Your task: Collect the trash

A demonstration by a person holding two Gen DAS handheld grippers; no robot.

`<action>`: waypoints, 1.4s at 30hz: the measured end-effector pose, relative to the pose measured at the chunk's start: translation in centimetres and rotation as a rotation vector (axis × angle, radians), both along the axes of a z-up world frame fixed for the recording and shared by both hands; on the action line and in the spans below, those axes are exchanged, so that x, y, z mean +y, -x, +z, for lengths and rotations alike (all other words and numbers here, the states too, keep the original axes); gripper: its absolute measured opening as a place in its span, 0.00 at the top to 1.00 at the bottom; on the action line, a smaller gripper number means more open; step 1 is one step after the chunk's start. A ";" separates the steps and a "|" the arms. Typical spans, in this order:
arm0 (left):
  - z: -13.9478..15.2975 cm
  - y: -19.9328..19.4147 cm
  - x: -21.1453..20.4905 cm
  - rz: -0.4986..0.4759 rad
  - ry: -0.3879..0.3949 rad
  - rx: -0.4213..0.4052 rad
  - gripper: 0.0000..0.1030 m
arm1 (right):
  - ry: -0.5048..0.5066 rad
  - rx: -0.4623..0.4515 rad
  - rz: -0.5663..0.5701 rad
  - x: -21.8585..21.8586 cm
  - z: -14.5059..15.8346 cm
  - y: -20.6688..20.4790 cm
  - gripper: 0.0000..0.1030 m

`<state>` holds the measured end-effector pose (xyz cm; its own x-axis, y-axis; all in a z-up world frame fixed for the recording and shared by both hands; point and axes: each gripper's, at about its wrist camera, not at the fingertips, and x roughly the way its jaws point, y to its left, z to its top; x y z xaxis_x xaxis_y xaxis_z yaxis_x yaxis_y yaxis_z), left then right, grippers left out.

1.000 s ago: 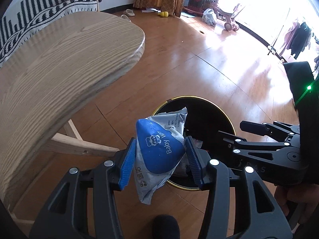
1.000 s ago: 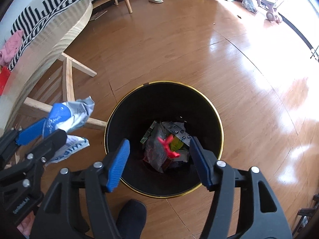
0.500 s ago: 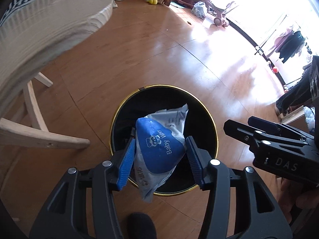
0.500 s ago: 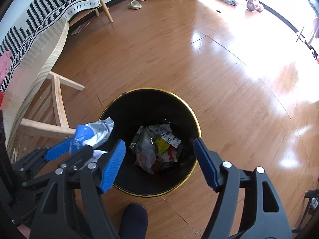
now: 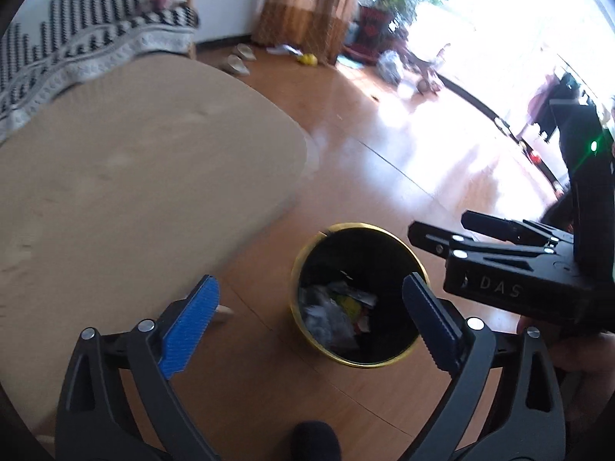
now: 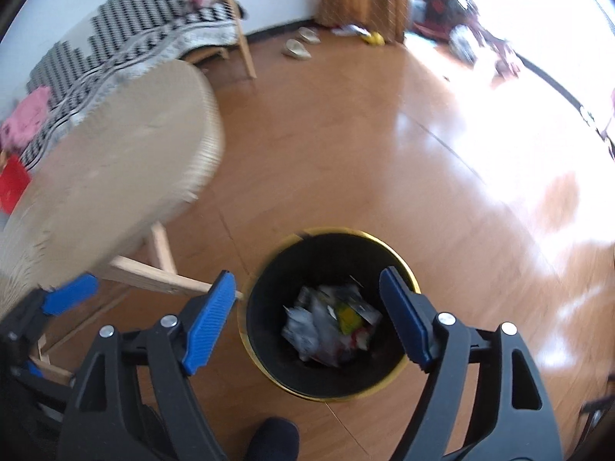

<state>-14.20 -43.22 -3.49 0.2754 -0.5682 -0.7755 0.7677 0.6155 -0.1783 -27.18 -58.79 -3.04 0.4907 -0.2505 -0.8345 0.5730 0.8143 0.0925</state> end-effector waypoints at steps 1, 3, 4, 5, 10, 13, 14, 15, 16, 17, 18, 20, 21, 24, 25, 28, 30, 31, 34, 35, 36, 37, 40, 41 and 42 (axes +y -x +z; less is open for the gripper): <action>0.7 -1.0 1.5 0.037 0.001 -0.018 0.09 | 0.005 -0.015 0.022 0.9 0.6 -1.0 0.26; 1.8 -3.4 4.8 0.115 -0.005 -0.037 0.09 | 0.012 -0.041 0.076 3.5 1.7 -3.4 0.25; 2.3 -4.8 7.0 0.162 -0.012 -0.046 0.09 | 0.017 -0.050 0.105 4.8 2.1 -4.7 0.25; 2.7 -5.7 8.4 0.194 -0.018 -0.055 0.09 | 0.023 -0.061 0.145 6.7 2.6 -6.3 0.25; 4.8 -10.8 19.2 0.408 -0.053 -0.121 0.09 | 0.029 -0.095 0.293 14.0 4.4 -12.7 0.25; 5.6 -12.6 25.2 0.513 -0.065 -0.140 0.09 | 0.027 -0.117 0.385 19.2 5.2 -16.5 0.24; 5.7 -13.1 27.7 0.559 -0.069 -0.148 0.09 | 0.027 -0.122 0.415 21.0 5.4 -17.7 0.24; 5.9 -13.4 29.1 0.583 -0.072 -0.151 0.09 | 0.030 -0.126 0.437 22.5 5.6 -18.6 0.23; 5.9 -13.7 30.8 0.610 -0.078 -0.155 0.09 | 0.033 -0.130 0.458 23.9 5.6 -19.4 0.22; 5.9 -14.0 32.6 0.642 -0.084 -0.158 0.09 | 0.036 -0.133 0.477 25.3 5.7 -20.1 0.21; 5.9 -14.3 34.0 0.665 -0.089 -0.159 0.09 | 0.039 -0.132 0.500 27.0 5.7 -21.0 0.21; 5.9 -14.6 36.5 0.704 -0.098 -0.164 0.09 | 0.044 -0.128 0.539 29.9 5.6 -22.6 0.21; 5.8 -14.8 38.0 0.727 -0.107 -0.169 0.09 | 0.047 -0.128 0.550 30.9 5.6 -23.0 0.20; 5.9 -15.2 40.8 0.766 -0.110 -0.180 0.09 | 0.069 -0.125 0.575 33.5 5.3 -24.3 0.19; 5.9 -15.4 41.3 0.775 -0.111 -0.180 0.09 | 0.080 -0.124 0.581 34.4 5.1 -24.8 0.17; 5.8 -15.8 42.3 0.795 -0.116 -0.176 0.09 | 0.094 -0.112 0.593 35.6 4.6 -25.1 0.16; 5.8 -16.2 42.8 0.796 -0.120 -0.177 0.09 | 0.096 -0.105 0.598 36.3 4.3 -25.5 0.16; 5.7 -16.4 42.8 0.797 -0.123 -0.179 0.09 | 0.101 -0.107 0.598 36.4 4.3 -25.5 0.16; 5.8 -16.6 43.0 0.802 -0.114 -0.175 0.09 | 0.106 -0.105 0.591 36.5 3.8 -25.7 0.16; 5.8 -16.4 42.9 0.804 -0.109 -0.173 0.09 | 0.104 -0.101 0.589 36.5 3.6 -25.8 0.16; 5.9 -16.4 42.8 0.804 -0.107 -0.171 0.09 | 0.103 -0.099 0.588 36.2 3.5 -25.7 0.16; 5.9 -16.4 42.7 0.803 -0.106 -0.173 0.09 | 0.103 -0.098 0.587 36.1 3.4 -25.7 0.16; 5.9 -16.1 42.4 0.797 -0.112 -0.181 0.09 | 0.104 -0.095 0.589 35.8 3.3 -25.7 0.16; 5.8 -16.1 42.3 0.797 -0.114 -0.182 0.09 | 0.104 -0.095 0.590 35.7 3.3 -25.7 0.16; 5.8 -16.2 42.2 0.796 -0.117 -0.182 0.09 | 0.104 -0.094 0.589 35.8 3.3 -25.7 0.16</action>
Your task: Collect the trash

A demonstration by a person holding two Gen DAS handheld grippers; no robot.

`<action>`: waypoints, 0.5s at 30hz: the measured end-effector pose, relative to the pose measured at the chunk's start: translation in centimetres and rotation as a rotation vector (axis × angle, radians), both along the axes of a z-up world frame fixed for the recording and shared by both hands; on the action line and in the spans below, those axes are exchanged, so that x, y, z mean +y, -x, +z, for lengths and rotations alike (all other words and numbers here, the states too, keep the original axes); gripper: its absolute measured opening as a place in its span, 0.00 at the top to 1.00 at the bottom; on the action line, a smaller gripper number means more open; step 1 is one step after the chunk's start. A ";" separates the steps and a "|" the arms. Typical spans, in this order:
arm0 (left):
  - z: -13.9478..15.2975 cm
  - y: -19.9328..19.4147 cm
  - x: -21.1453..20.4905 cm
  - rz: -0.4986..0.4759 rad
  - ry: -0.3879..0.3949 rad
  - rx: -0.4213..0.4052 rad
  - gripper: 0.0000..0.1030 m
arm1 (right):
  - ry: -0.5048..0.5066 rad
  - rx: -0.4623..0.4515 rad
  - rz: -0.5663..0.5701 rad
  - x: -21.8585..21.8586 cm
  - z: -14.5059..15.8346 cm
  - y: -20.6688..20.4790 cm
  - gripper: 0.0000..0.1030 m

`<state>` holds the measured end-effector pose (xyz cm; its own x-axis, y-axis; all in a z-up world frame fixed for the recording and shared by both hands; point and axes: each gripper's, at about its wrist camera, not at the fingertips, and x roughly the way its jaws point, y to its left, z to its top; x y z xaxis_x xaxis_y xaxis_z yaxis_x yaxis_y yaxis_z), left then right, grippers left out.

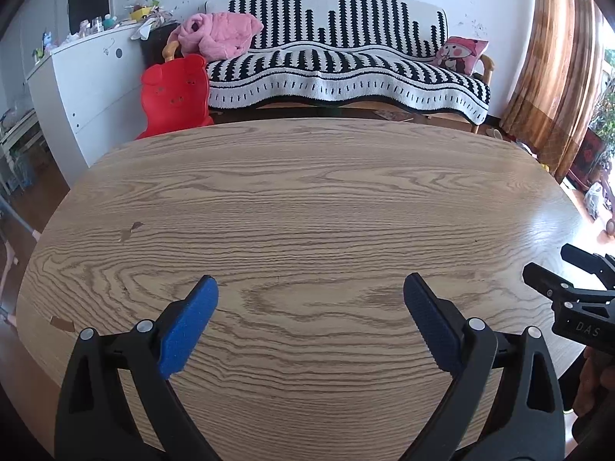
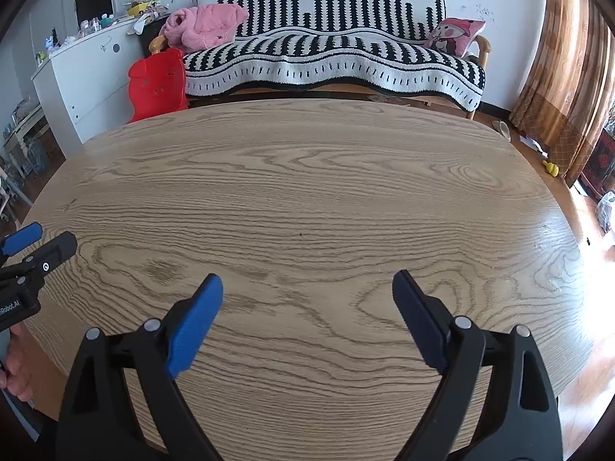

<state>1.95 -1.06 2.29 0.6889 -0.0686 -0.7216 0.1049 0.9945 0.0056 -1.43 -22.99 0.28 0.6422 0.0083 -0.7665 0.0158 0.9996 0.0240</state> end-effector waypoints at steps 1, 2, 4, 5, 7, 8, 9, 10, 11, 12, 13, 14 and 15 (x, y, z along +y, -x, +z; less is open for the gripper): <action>-0.1 -0.1 -0.1 0.000 -0.002 0.002 0.09 | 0.001 0.000 0.001 -0.1 0.0 0.0 0.16; -0.1 0.0 -0.1 -0.001 -0.002 0.002 0.09 | 0.001 0.000 0.002 -0.2 0.1 0.1 0.16; -0.2 -0.1 -0.2 -0.002 -0.002 0.002 0.09 | 0.001 -0.001 0.005 -0.3 0.1 0.2 0.16; -0.2 0.0 -0.2 -0.002 -0.001 0.002 0.09 | 0.001 -0.001 0.006 -0.4 0.1 0.2 0.16; -0.2 0.0 -0.4 -0.002 -0.003 0.002 0.09 | 0.002 -0.001 0.006 -0.5 0.1 0.3 0.16; -0.2 0.0 -0.3 -0.001 -0.002 0.002 0.09 | 0.001 0.000 0.006 -0.6 0.0 0.3 0.16; -0.2 0.0 -0.4 -0.001 -0.002 0.004 0.09 | 0.000 0.000 0.006 -0.5 0.0 0.3 0.16; -0.2 0.0 -0.4 -0.003 -0.002 0.005 0.09 | 0.002 -0.002 0.005 -0.5 0.1 0.3 0.16; -0.3 0.0 -0.5 -0.002 -0.003 0.005 0.09 | 0.001 -0.002 0.004 -0.6 0.0 0.4 0.16; -0.3 0.0 -0.4 -0.002 -0.003 0.005 0.09 | 0.001 -0.003 0.003 -0.6 0.0 0.4 0.16; -0.3 0.0 -0.5 -0.004 -0.004 0.006 0.09 | 0.002 -0.002 0.003 -0.6 0.1 0.5 0.16; -0.3 0.0 -0.5 -0.004 -0.004 0.005 0.09 | 0.003 -0.002 0.003 -0.7 0.0 0.5 0.16; -0.4 0.1 -0.5 -0.005 -0.006 0.005 0.09 | 0.004 -0.002 0.003 -0.7 0.0 0.5 0.16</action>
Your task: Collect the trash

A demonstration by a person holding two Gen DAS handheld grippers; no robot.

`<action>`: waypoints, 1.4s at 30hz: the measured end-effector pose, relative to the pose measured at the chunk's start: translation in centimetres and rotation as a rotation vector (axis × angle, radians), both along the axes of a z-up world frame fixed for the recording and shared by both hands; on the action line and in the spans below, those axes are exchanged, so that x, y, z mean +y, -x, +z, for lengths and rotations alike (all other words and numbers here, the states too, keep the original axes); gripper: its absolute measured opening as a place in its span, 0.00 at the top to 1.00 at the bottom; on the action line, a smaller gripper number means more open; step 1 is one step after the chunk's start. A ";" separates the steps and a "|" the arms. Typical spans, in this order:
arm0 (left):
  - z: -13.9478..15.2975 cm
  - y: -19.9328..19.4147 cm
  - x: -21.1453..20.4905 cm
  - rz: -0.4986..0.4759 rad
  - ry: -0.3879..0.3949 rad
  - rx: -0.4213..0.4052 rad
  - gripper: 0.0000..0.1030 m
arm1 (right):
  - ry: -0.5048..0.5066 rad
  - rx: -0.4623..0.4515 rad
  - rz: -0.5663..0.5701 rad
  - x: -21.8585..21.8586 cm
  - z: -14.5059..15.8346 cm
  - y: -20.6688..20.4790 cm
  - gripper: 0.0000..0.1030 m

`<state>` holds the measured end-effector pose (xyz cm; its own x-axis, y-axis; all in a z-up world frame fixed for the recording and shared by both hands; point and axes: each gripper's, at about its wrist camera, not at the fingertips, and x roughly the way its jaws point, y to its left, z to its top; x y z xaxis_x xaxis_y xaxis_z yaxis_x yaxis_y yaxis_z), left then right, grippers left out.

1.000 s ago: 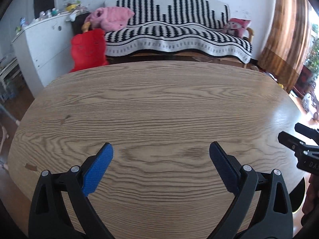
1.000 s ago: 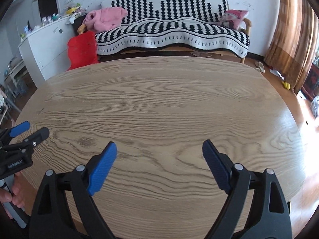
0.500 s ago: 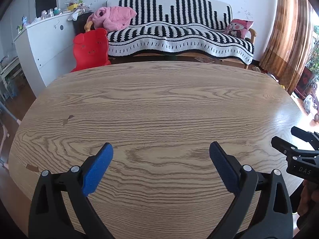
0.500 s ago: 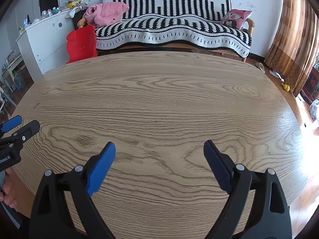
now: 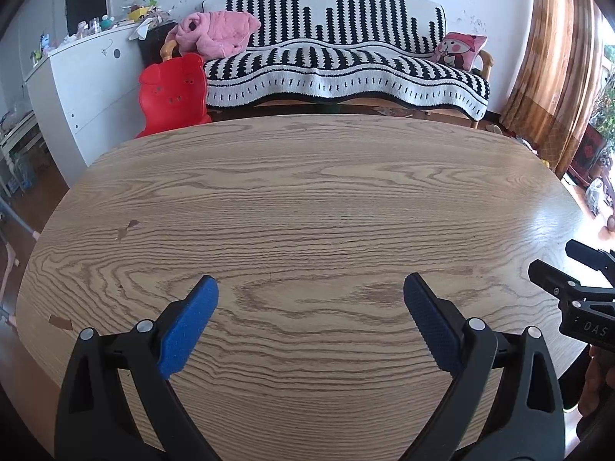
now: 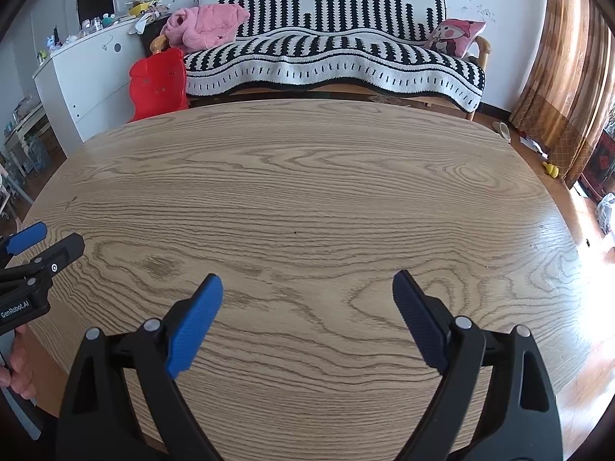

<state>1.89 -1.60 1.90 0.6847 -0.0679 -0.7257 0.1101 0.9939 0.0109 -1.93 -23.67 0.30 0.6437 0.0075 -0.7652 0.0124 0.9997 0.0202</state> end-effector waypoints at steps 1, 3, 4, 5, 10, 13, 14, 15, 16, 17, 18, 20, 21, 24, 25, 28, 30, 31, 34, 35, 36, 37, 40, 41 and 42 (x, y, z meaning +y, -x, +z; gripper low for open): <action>-0.1 0.0 0.0 -0.001 -0.002 0.000 0.09 | 0.001 0.000 -0.002 0.1 -0.1 0.1 0.16; -0.1 0.1 -0.1 0.000 -0.003 0.000 0.09 | 0.001 -0.001 -0.004 0.0 0.0 0.1 0.16; -0.2 0.1 -0.1 -0.001 -0.003 0.001 0.09 | 0.000 0.000 -0.003 0.0 0.0 0.1 0.16; -0.2 0.1 -0.1 0.000 -0.003 0.001 0.09 | 0.000 0.000 -0.002 0.0 0.0 0.1 0.16; -0.3 0.1 0.0 0.000 -0.005 0.001 0.09 | 0.001 0.000 -0.002 0.1 0.0 0.0 0.16; -0.3 0.1 0.0 0.001 -0.004 0.002 0.09 | 0.003 -0.001 -0.004 0.1 0.0 0.1 0.15; -0.4 0.1 0.1 0.001 -0.004 0.003 0.09 | 0.002 -0.001 -0.004 0.1 0.0 0.1 0.16; -0.4 0.2 0.1 0.001 -0.005 0.002 0.09 | 0.002 -0.001 -0.004 0.1 0.0 0.1 0.16; -0.4 0.2 0.1 0.000 -0.006 0.002 0.09 | 0.002 0.000 -0.004 0.1 0.0 0.1 0.15; -0.4 0.2 0.1 0.001 -0.006 0.002 0.09 | 0.002 0.000 -0.003 0.1 0.0 0.1 0.15; -0.4 0.3 0.1 0.000 -0.006 0.003 0.09 | 0.002 0.000 -0.003 0.1 0.0 0.1 0.15; -0.5 0.3 0.2 -0.002 -0.007 0.005 0.09 | 0.003 -0.001 -0.005 0.2 0.0 0.1 0.15; -0.5 0.3 0.2 -0.002 -0.008 0.005 0.09 | 0.003 -0.001 -0.004 0.2 0.0 0.1 0.15; -0.6 0.3 0.2 0.000 -0.008 0.005 0.09 | 0.003 -0.001 -0.005 0.1 0.0 0.1 0.15; -0.6 0.3 0.3 0.001 -0.007 0.006 0.09 | 0.002 -0.001 -0.005 0.1 0.0 0.1 0.15; -0.6 0.3 0.3 0.000 -0.009 0.006 0.09 | 0.003 -0.001 -0.004 0.1 0.1 0.1 0.15; -0.6 0.3 0.4 0.000 -0.009 0.006 0.09 | 0.005 -0.001 -0.004 0.1 0.1 0.1 0.15; -0.6 0.3 0.3 0.001 -0.008 0.006 0.09 | 0.004 -0.001 -0.004 0.1 0.1 0.1 0.15; -0.6 0.4 0.3 0.001 -0.008 0.007 0.09 | 0.005 -0.001 -0.004 0.1 0.0 0.1 0.15; -0.6 0.3 0.3 0.001 -0.009 0.007 0.09 | 0.005 -0.001 -0.005 0.1 0.0 0.1 0.15; -0.6 0.3 0.3 0.001 -0.009 0.007 0.09 | 0.005 -0.001 -0.005 0.1 0.1 0.1 0.15; -0.6 0.3 0.2 0.001 -0.008 0.008 0.09 | 0.005 -0.001 -0.004 0.1 0.1 0.1 0.15; -0.5 0.3 0.1 0.000 -0.008 0.011 0.09 | 0.005 -0.001 -0.005 0.2 0.0 0.1 0.15; -0.6 0.3 0.1 -0.001 -0.011 0.010 0.09 | 0.005 -0.001 -0.004 0.2 0.0 0.1 0.15; -0.6 0.3 0.1 -0.001 -0.012 0.009 0.09 | 0.005 -0.001 -0.005 0.1 0.0 0.2 0.15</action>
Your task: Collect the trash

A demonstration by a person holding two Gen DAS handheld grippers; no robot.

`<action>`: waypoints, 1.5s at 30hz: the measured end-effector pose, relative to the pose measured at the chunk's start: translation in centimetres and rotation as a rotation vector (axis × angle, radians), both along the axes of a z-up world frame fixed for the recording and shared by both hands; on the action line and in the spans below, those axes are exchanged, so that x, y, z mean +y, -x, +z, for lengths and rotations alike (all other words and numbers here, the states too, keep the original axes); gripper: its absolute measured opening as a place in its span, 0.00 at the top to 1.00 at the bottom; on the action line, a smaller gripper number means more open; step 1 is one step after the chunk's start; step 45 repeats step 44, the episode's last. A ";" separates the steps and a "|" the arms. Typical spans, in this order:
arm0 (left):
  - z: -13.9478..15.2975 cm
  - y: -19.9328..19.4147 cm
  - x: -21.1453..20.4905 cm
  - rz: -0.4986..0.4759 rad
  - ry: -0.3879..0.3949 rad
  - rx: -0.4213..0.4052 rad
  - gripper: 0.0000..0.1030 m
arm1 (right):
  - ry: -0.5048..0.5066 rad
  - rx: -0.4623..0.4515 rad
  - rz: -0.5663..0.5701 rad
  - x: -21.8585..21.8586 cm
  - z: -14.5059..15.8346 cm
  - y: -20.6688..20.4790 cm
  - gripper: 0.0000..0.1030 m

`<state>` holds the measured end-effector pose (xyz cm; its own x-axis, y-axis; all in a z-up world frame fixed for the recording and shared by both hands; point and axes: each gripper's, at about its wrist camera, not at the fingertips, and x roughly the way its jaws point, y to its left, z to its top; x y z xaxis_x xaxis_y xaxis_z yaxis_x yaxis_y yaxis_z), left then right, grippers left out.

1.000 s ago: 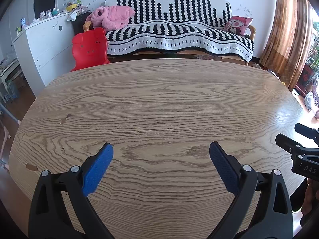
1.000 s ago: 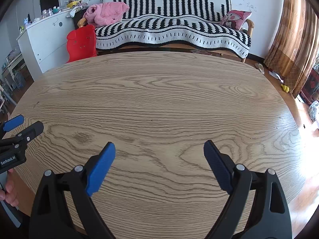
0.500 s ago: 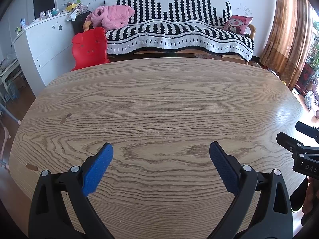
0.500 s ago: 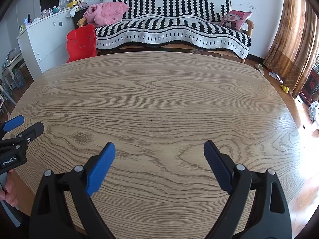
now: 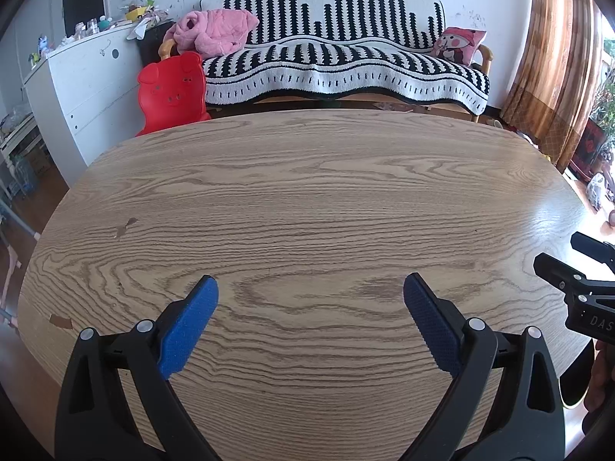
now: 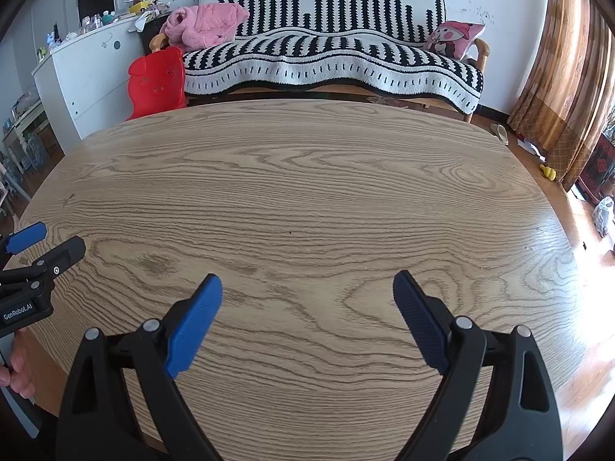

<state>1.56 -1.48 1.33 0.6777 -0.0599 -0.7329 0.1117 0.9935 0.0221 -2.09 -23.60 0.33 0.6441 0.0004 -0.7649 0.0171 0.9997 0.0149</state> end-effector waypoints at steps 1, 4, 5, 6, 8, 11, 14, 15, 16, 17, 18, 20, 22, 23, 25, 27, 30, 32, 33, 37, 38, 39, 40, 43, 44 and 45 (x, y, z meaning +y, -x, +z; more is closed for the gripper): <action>0.0 0.0 0.1 0.000 -0.001 0.000 0.09 | 0.000 0.000 0.000 0.1 0.0 0.0 0.15; 0.0 0.0 0.1 0.003 0.002 0.000 0.09 | 0.001 -0.001 -0.001 0.0 0.1 0.0 0.15; 0.0 0.0 0.1 0.004 0.002 0.000 0.09 | 0.001 0.000 -0.001 0.1 0.1 0.0 0.15; 0.0 0.0 0.1 0.005 0.001 0.000 0.09 | 0.001 0.000 -0.001 0.1 0.1 0.0 0.15; 0.0 0.0 0.1 0.006 0.001 0.000 0.09 | 0.001 0.000 -0.001 0.1 0.1 0.0 0.15; 0.1 0.0 0.2 0.007 0.000 0.001 0.09 | 0.001 0.000 -0.001 0.1 0.1 0.0 0.15; 0.0 -0.1 0.2 0.006 0.000 0.003 0.08 | 0.002 0.000 0.000 0.1 0.1 0.0 0.15; 0.1 -0.1 0.2 0.006 0.002 0.003 0.08 | 0.002 -0.001 0.000 0.0 0.1 0.1 0.15; 0.1 -0.1 0.3 0.007 0.002 0.003 0.08 | 0.002 0.000 0.000 0.0 0.1 0.0 0.15; 0.1 -0.1 0.3 0.006 0.001 0.004 0.08 | 0.002 0.000 0.000 0.1 0.1 0.0 0.15; 0.1 -0.1 0.3 0.005 -0.002 0.005 0.08 | 0.002 0.000 0.000 0.0 0.1 0.1 0.15; 0.1 0.0 0.2 0.004 -0.006 0.004 0.08 | 0.001 0.000 -0.001 0.0 0.1 0.1 0.15; 0.1 0.1 0.2 0.004 -0.010 0.003 0.07 | 0.001 0.000 -0.001 -0.3 0.1 0.2 0.15; 0.1 0.2 0.1 0.003 -0.011 0.003 0.07 | 0.002 0.000 -0.002 -0.5 0.1 0.3 0.15; 0.2 0.2 0.1 0.003 -0.012 0.003 0.07 | 0.003 0.000 -0.001 -0.6 0.1 0.3 0.15; 0.2 0.3 0.0 0.001 -0.015 -0.001 0.07 | 0.002 0.000 -0.001 -0.6 0.2 0.3 0.15; 0.3 0.4 -0.1 0.006 -0.022 -0.011 0.07 | 0.002 0.000 -0.002 -0.6 0.2 0.3 0.15; 0.4 0.5 -0.1 0.006 -0.016 -0.014 0.07 | 0.002 0.000 -0.001 -0.6 0.2 0.3 0.15; 0.4 0.5 -0.2 0.006 -0.015 -0.015 0.07 | 0.002 0.000 -0.001 -0.7 0.2 0.4 0.15; 0.5 0.5 -0.4 0.002 -0.017 -0.017 0.07 | 0.003 0.001 0.000 -0.6 0.2 0.3 0.15; 0.5 0.4 -0.4 0.001 -0.018 -0.013 0.07 | 0.003 0.001 0.000 -0.6 0.2 0.3 0.15; 0.5 0.4 -0.5 0.001 -0.017 -0.009 0.07 | 0.002 0.000 -0.001 -0.6 0.2 0.3 0.15; 0.4 0.4 -0.5 0.002 -0.014 -0.006 0.07 | 0.002 0.001 -0.001 -0.6 0.2 0.3 0.15; 0.4 0.3 -0.4 0.007 -0.012 -0.002 0.07 | 0.002 0.002 -0.001 -0.9 0.2 0.4 0.15; 0.4 0.3 -0.4 0.006 -0.010 -0.001 0.07 | 0.002 0.002 0.000 -0.9 0.2 0.4 0.15; 0.4 0.3 -0.4 0.006 -0.010 -0.001 0.07 | 0.002 0.002 0.000 -0.9 0.2 0.4 0.15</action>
